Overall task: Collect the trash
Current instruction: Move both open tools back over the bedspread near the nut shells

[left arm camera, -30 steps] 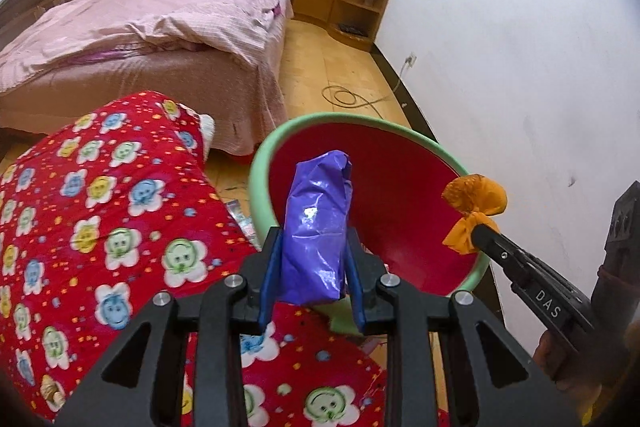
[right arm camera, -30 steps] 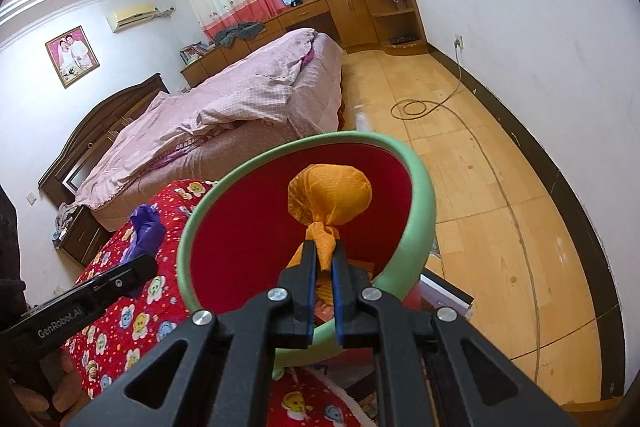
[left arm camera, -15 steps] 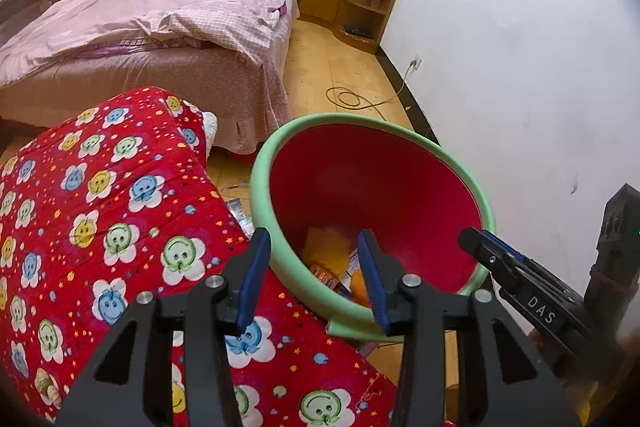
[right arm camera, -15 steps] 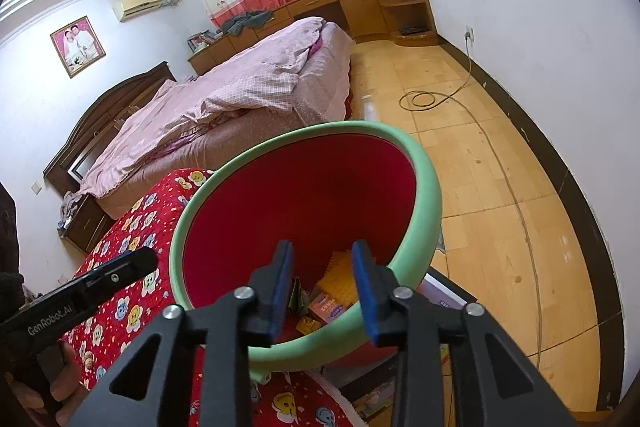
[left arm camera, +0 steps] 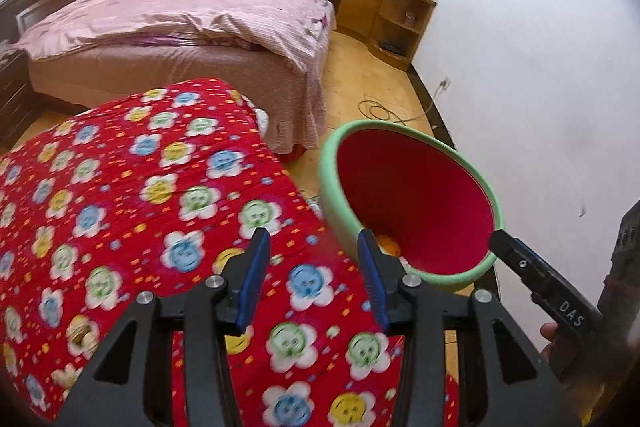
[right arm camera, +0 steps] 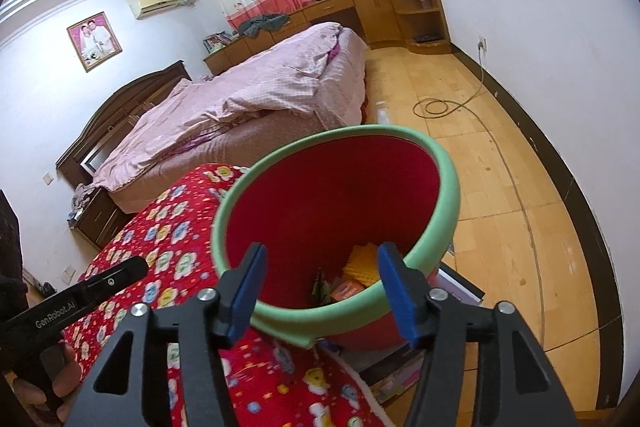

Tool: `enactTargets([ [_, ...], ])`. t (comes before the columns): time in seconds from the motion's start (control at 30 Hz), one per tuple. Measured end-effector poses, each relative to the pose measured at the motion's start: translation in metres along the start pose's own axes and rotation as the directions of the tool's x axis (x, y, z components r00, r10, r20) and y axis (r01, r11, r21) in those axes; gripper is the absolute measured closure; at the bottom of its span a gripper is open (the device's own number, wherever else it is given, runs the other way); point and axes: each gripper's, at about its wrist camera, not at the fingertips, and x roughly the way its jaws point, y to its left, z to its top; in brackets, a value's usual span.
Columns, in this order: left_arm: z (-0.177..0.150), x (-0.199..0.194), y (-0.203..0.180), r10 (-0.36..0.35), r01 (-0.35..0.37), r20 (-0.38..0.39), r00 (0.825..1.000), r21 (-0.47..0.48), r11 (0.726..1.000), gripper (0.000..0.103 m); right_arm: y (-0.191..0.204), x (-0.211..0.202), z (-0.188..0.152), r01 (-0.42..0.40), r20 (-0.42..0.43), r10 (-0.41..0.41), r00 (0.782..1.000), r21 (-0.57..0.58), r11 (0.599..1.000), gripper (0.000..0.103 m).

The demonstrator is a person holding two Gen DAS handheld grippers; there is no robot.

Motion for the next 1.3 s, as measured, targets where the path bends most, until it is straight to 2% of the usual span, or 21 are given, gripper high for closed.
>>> enactTargets([
  [0.2, -0.015, -0.033, 0.023, 0.042, -0.041, 0.025, 0.999, -0.043, 0.998, 0.058, 0.030, -0.019, -0.009, -0.035, 0.010, 0.036, 0.999, -0.041, 0.999, 0.028],
  [0.5, -0.040, -0.082, 0.067, 0.149, -0.142, 0.059, 0.987, -0.113, 0.983, 0.058, 0.081, -0.041, -0.032, -0.093, 0.010, 0.094, 0.995, -0.112, 0.989, 0.024],
  [0.63, -0.053, -0.104, 0.086, 0.214, -0.202, 0.081, 0.973, -0.143, 0.969, 0.058, 0.105, -0.050, -0.041, -0.125, 0.014, 0.129, 0.992, -0.144, 0.982, 0.019],
  [0.77, -0.068, -0.126, 0.101, 0.270, -0.251, 0.095, 0.958, -0.172, 0.953, 0.051, 0.127, -0.059, -0.053, -0.152, 0.015, 0.157, 0.988, -0.179, 0.972, 0.016],
  [0.93, -0.085, -0.147, 0.114, 0.335, -0.309, 0.107, 0.936, -0.206, 0.929, 0.049, 0.152, -0.068, -0.070, -0.173, 0.016, 0.181, 0.983, -0.221, 0.960, 0.010],
  [1.3, -0.124, -0.170, 0.138, 0.470, -0.419, 0.127, 0.873, -0.297, 0.858, 0.049, 0.177, -0.083, -0.104, -0.188, 0.033, 0.207, 0.978, -0.303, 0.934, 0.004],
])
